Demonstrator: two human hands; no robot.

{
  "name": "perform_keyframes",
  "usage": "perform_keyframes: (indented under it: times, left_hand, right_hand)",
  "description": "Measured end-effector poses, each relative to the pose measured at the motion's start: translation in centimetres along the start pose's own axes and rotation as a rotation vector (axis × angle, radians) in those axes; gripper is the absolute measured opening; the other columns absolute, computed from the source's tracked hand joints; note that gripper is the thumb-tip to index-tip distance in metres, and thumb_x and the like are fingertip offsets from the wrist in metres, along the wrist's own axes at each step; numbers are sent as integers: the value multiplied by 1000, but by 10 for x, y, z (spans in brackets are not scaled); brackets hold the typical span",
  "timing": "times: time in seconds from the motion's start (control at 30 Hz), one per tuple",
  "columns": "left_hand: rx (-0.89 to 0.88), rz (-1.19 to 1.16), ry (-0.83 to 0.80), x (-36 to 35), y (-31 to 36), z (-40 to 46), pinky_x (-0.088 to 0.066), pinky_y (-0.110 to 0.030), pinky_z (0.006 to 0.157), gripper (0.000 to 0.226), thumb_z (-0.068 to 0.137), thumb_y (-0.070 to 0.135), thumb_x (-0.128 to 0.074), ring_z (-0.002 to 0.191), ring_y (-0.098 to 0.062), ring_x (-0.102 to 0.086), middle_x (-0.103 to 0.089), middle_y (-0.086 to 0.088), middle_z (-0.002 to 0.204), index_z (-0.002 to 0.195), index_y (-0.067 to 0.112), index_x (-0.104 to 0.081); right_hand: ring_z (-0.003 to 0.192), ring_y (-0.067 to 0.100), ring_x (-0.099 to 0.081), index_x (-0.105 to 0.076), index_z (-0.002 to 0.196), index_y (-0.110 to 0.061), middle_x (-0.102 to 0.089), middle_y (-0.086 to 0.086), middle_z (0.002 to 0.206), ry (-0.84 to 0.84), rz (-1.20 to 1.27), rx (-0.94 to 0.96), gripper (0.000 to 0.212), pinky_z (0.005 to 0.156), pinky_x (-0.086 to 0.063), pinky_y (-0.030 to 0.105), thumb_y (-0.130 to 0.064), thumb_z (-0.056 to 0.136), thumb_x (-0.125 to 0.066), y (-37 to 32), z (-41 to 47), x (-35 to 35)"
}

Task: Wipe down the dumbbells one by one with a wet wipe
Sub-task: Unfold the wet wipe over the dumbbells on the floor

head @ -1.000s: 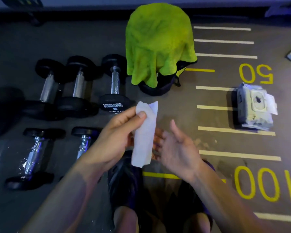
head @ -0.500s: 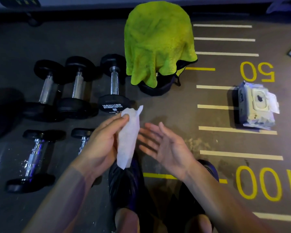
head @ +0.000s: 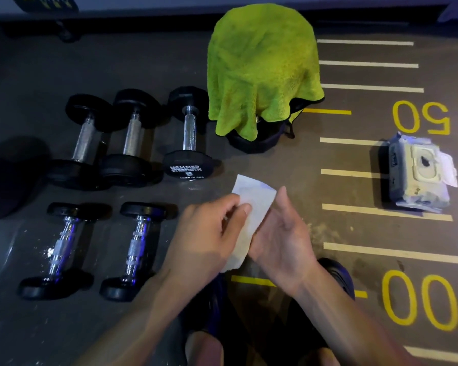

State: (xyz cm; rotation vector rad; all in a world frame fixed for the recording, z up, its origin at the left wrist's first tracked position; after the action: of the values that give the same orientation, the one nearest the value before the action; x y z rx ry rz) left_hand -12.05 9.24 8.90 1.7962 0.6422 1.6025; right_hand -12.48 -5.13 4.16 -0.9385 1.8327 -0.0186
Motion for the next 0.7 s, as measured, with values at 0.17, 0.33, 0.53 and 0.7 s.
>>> perform_keyframes:
  times: [0.17, 0.33, 0.53, 0.7]
  left_hand:
    - [85, 2, 61, 0, -12, 13, -49, -37, 63, 24, 97, 45, -57, 60, -16, -60, -67, 6, 65, 94, 25, -70]
    - [121, -14, 43, -7, -19, 18, -43, -31, 60, 14, 98, 40, -66, 55, -9, -53, -65, 10, 64, 94, 27, -67]
    - [130, -75, 76, -9, -19, 19, -53, -38, 58, 19, 90, 50, -69, 60, -11, -62, -67, 14, 74, 90, 31, -70]
    - [187, -82, 88, -11, -22, 22, -50, -31, 57, 21, 85, 42, -80, 58, -6, -56, -64, 17, 74, 84, 30, -63]
  right_hand:
    - [129, 29, -61, -55, 144, -10, -63, 16, 140, 2, -69, 9, 65, 107, -51, 45, -55, 100, -38, -1, -6, -5]
    - [128, 31, -61, -61, 139, -11, -64, 17, 138, 43, -111, -7, 47, 110, -48, 51, -37, 101, -50, -3, -6, -5]
    - [116, 29, -68, -71, 121, -3, -71, 19, 125, 168, -176, 50, 35, 104, -54, 47, -24, 96, -60, -4, -3, -5]
    - [99, 22, -73, -73, 115, 1, -75, 19, 114, 225, -294, 134, 27, 88, -61, 37, -16, 98, -60, -6, -3, -3]
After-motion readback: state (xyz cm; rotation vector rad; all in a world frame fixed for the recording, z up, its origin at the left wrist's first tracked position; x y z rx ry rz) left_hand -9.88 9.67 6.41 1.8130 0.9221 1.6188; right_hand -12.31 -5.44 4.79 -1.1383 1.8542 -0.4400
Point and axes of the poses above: each hand's wrist, its own z-axis towards the middle knuckle, its own x-axis out of the back of the hand, y = z × x, the point moved 1 cm from there along z, towards the middle knuckle
